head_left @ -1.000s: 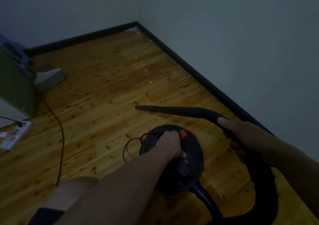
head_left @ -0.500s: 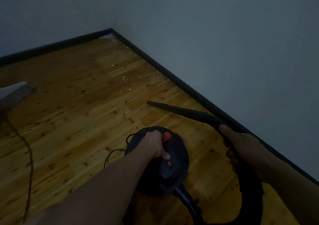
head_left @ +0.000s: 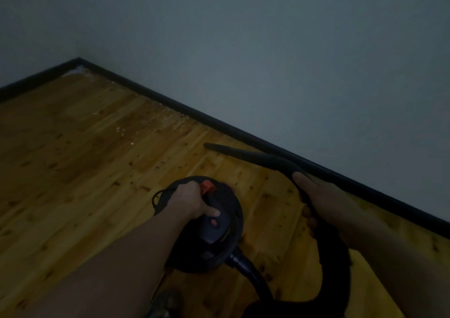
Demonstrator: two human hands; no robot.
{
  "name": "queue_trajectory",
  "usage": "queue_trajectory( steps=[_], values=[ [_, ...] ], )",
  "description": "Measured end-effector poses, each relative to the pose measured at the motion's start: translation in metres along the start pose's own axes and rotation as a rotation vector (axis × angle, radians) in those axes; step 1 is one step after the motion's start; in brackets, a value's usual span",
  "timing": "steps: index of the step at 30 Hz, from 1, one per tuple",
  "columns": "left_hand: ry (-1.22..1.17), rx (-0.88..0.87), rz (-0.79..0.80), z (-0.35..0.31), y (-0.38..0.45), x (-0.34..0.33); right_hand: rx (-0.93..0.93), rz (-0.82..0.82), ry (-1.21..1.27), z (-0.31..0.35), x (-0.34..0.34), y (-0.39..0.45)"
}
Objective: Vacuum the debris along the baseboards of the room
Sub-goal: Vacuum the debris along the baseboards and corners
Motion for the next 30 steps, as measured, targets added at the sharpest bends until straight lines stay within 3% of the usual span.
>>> queue_trajectory(
  steps=[15, 30],
  values=[
    [0.068, -0.115, 0.019, -0.015, 0.001, -0.008, 0.005, -0.072, 0.08, 0.003, -0.033, -0.006],
    [0.007, -0.037, -0.035, 0.02, 0.012, 0.027, -0.004, -0.037, 0.149, 0.031, -0.049, 0.052]
  ],
)
Point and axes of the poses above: each hand's wrist, its own y-axis towards the middle knuckle, its own x-axis out of the back of the hand, z = x × y, the point moved 10 cm from there along y, towards the middle knuckle, and after that the axes turned 9 degrees about -y, right-handed, at the moved point
